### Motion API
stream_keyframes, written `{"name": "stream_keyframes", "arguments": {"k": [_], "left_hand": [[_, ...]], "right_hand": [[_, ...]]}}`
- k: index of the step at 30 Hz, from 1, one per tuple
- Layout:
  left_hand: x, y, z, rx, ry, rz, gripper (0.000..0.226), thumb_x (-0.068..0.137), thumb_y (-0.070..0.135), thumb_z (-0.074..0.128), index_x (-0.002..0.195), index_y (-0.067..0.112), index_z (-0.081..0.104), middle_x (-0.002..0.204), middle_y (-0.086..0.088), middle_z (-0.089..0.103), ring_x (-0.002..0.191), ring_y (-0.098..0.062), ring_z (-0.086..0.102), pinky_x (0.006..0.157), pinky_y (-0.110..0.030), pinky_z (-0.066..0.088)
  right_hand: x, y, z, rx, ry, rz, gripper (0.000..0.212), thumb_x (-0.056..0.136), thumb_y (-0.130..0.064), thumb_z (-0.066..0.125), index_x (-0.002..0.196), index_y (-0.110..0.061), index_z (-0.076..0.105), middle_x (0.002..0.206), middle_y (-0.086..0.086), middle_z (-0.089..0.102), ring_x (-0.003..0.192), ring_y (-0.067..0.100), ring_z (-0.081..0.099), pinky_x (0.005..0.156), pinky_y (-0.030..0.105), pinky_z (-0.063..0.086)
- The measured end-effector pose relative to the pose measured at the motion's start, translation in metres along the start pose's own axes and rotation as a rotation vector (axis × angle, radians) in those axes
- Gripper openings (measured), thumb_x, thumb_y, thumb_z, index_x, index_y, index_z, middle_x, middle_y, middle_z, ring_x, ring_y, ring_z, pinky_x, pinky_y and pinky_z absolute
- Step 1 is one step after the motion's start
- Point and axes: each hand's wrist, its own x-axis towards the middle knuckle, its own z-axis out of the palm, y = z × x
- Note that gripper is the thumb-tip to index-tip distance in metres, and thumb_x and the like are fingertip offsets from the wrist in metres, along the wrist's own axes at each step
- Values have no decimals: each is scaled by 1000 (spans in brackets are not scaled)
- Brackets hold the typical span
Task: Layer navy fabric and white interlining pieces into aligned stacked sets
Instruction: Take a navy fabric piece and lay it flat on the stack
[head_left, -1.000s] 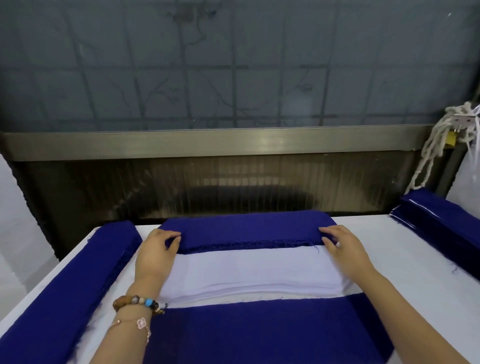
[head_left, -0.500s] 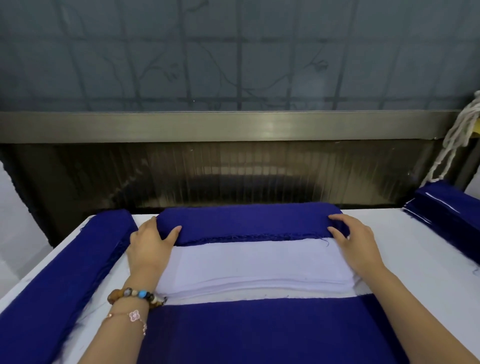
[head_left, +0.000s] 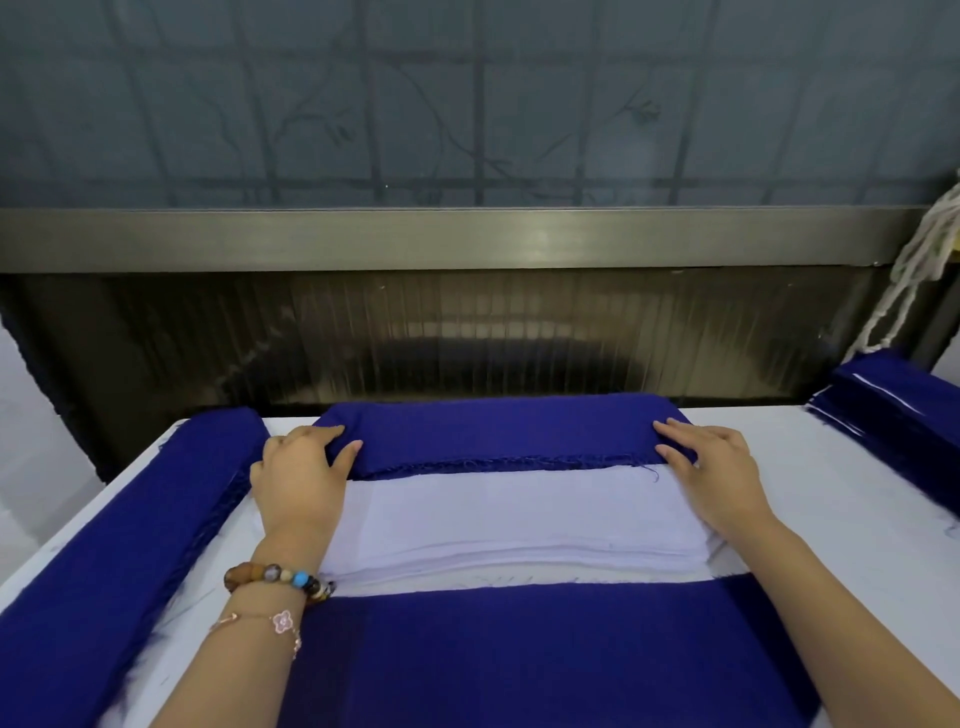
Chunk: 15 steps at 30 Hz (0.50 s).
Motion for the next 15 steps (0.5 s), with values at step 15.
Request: {"name": "stream_keyframes", "arguments": {"k": [15], "left_hand": [[25,2,7,-368,38,-83,9,83,13,74,80,7,67,92,-14,62,80,-25,56,69,-36,40]], "right_hand": [[30,-10,-6,11,3,66,7,88,-27,67,91,-21,69,100,2,58,92,22,57,81,39,51]]}}
